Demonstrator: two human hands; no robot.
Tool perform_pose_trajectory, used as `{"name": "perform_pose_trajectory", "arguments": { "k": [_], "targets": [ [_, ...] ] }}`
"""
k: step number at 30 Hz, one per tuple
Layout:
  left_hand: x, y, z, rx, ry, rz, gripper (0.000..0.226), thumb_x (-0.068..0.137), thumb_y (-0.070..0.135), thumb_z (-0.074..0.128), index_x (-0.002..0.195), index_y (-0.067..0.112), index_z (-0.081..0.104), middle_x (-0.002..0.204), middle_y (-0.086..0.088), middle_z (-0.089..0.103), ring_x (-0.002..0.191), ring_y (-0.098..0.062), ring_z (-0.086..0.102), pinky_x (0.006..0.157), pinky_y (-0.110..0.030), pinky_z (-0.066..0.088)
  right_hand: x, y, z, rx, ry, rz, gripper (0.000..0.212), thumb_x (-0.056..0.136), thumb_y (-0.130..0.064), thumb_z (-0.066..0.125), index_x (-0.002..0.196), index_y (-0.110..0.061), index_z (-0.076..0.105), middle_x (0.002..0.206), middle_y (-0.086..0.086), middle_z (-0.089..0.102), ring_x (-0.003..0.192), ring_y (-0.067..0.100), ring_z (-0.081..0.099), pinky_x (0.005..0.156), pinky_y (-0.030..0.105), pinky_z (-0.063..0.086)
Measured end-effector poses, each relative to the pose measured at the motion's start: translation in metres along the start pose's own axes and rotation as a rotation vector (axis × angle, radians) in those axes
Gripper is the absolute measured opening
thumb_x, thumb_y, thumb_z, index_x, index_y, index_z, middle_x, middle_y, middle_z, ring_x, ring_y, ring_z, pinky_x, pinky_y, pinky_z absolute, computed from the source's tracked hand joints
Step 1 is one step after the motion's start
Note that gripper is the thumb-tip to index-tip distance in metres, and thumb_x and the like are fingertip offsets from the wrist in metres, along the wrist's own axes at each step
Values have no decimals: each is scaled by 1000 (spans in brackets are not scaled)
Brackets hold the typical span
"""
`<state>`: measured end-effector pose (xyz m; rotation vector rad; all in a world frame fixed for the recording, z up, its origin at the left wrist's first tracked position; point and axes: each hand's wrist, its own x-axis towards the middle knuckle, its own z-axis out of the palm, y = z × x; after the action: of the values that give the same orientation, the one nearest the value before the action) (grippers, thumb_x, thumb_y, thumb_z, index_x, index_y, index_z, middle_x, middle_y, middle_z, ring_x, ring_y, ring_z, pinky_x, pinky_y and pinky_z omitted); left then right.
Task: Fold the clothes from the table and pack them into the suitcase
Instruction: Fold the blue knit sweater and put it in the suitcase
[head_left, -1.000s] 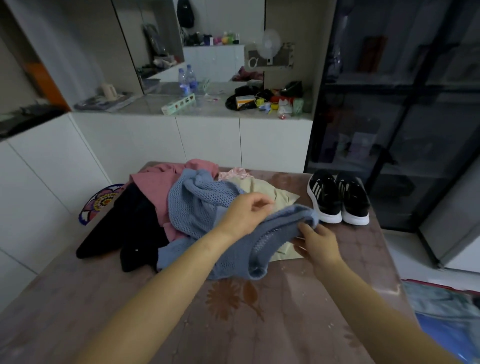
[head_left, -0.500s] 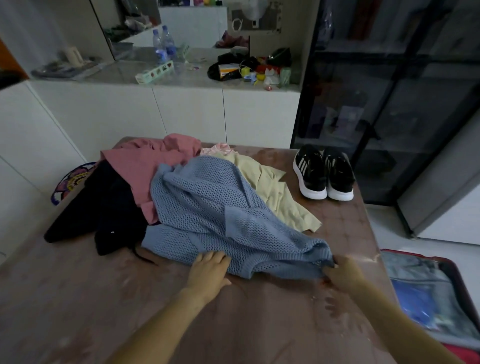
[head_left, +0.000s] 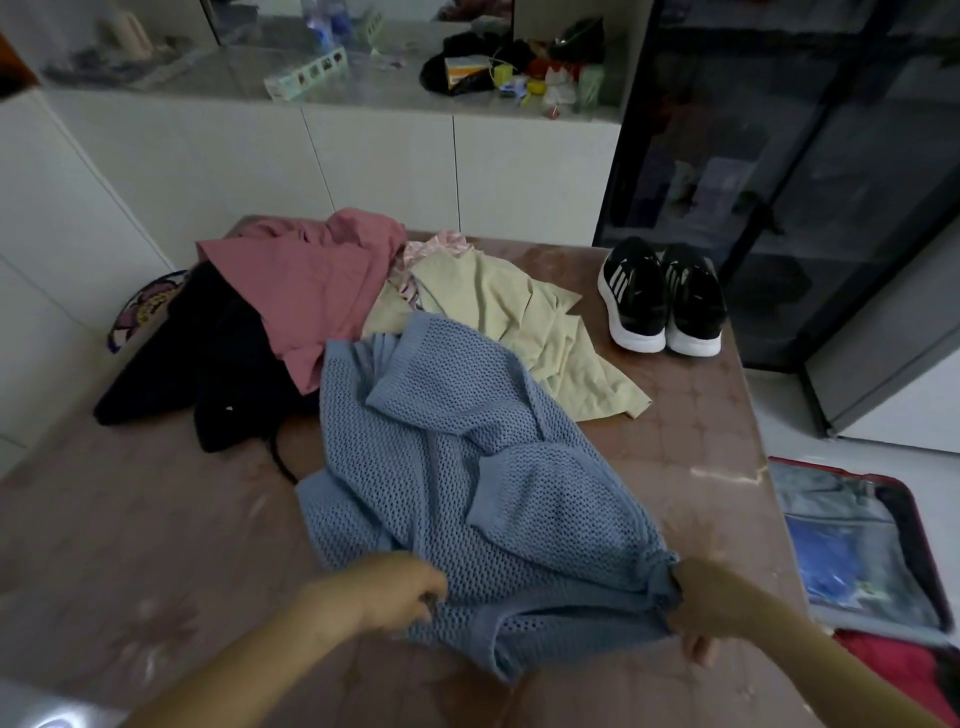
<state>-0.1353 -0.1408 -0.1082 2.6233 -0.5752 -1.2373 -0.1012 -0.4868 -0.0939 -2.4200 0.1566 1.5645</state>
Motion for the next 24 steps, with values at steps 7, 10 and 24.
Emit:
{"name": "perform_pose_trajectory", "arguments": {
  "k": [7, 10, 24],
  "targets": [
    [-19, 3, -6, -74, 315, 8, 27, 91, 49, 54, 106, 28, 62, 99, 17, 59, 91, -1, 55, 80, -23, 47, 0, 22, -16, 115, 227, -118, 40, 75, -51, 73, 58, -16, 61, 52, -8, 63, 52, 4, 58, 54, 11, 45],
    [-13, -13, -26, 2, 544, -33, 32, 93, 48, 50, 116, 27, 59, 110, 12, 55, 104, -7, 52, 88, -25, 43, 11, 22, -14, 213, 463, -83, 43, 82, -50, 66, 56, -20, 49, 57, -8, 51, 54, 3, 48, 47, 14, 35],
    [13, -21, -10, -70, 341, -72, 128, 46, 98, -8, 148, 28, 27, 148, 8, 35, 133, -11, 36, 110, -27, 30, 45, 80, -93, -125, 899, 208, 16, 94, -27, 43, 102, -19, 55, 92, 7, 61, 83, 28, 56, 80, 37, 39]
  ]
}}
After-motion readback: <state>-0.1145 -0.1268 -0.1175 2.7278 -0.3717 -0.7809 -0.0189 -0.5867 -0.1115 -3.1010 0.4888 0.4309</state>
